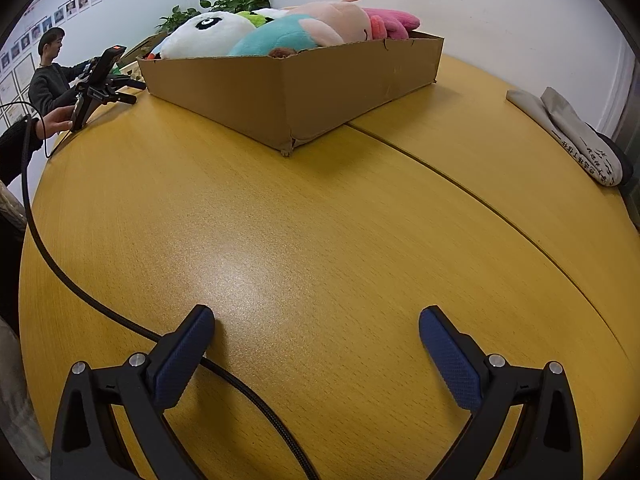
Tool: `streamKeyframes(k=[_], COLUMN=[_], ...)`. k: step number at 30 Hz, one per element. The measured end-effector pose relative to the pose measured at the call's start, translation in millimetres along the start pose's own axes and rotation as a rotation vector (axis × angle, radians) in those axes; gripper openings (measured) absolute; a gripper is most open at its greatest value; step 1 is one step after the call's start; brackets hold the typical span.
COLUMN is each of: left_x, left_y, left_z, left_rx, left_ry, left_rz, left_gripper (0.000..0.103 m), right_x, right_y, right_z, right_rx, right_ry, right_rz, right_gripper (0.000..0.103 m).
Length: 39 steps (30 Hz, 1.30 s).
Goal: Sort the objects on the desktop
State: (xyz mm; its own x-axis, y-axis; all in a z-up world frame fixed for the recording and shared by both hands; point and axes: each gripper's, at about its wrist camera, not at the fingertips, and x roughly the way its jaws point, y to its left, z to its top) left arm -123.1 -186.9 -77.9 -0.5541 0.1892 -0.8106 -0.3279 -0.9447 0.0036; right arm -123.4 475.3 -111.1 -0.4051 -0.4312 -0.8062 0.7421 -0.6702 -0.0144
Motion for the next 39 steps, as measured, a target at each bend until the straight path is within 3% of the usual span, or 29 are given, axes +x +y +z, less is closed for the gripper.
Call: streamKeyframes(k=[39], left_x=[-12], left_y=[4], left_z=[-3], left_rx=[-0.027], left_ry=[-0.001], left_rz=[0.02], left_gripper=[0.103], right_x=[2], right_y=[3], right_z=[3], right_rx=[0.16], right_ry=[0.001], right_rz=[-0.121], right_gripper=[0.103])
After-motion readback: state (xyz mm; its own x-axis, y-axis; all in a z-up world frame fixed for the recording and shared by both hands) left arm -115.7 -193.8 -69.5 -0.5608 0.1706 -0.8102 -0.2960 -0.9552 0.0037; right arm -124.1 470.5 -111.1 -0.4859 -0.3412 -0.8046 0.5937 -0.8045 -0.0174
